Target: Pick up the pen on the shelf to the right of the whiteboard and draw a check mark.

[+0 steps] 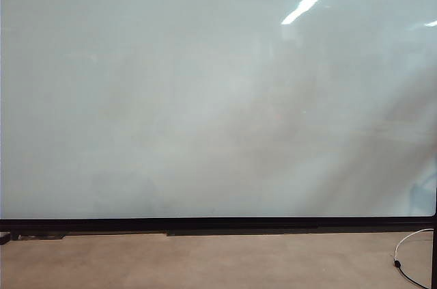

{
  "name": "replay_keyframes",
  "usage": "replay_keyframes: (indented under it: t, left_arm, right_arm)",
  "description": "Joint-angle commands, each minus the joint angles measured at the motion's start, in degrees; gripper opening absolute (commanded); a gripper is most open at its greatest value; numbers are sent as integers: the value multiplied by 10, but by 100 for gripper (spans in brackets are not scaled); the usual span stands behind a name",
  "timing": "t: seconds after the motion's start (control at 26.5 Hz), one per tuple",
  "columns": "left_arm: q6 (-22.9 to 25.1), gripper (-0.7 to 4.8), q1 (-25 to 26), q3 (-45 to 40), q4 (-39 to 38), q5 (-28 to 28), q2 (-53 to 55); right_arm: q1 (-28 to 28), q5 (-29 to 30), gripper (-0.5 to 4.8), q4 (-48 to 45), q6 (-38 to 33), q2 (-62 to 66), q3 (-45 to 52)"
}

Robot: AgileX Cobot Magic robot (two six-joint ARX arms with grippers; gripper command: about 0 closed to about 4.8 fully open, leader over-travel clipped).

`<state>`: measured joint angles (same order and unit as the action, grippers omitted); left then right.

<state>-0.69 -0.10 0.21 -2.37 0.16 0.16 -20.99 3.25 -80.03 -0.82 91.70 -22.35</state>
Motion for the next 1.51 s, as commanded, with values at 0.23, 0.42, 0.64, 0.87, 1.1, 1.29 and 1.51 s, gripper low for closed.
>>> replay_keyframes:
  t: [0.23,0.42,0.64,0.87,1.1,1.29,1.51]
  left_arm:
    - [2,-4,0,2,7,0,0]
    - [2,-4,0,2,7,0,0]
    - [2,-5,0,2,7,0,0]
    - [2,-4,0,2,7,0,0]
    - [2,-5,0,2,7,0,0]
    - [2,-4,0,2,7,0,0]
    - [2,-4,0,2,7,0,0]
  right_arm:
    - [110,-97,-6,-8,30,-203,132]
    - [191,-91,-6,-7,61,-272,180]
    - [257,25,-6,1,83,-284,191]
    - [288,108,-6,40,70,-284,171]
    - [319,165,-6,160,35,-282,116]
    - [325,203,-6,162,12,-256,102]
    - [346,233,-6,115,-7,-185,86]
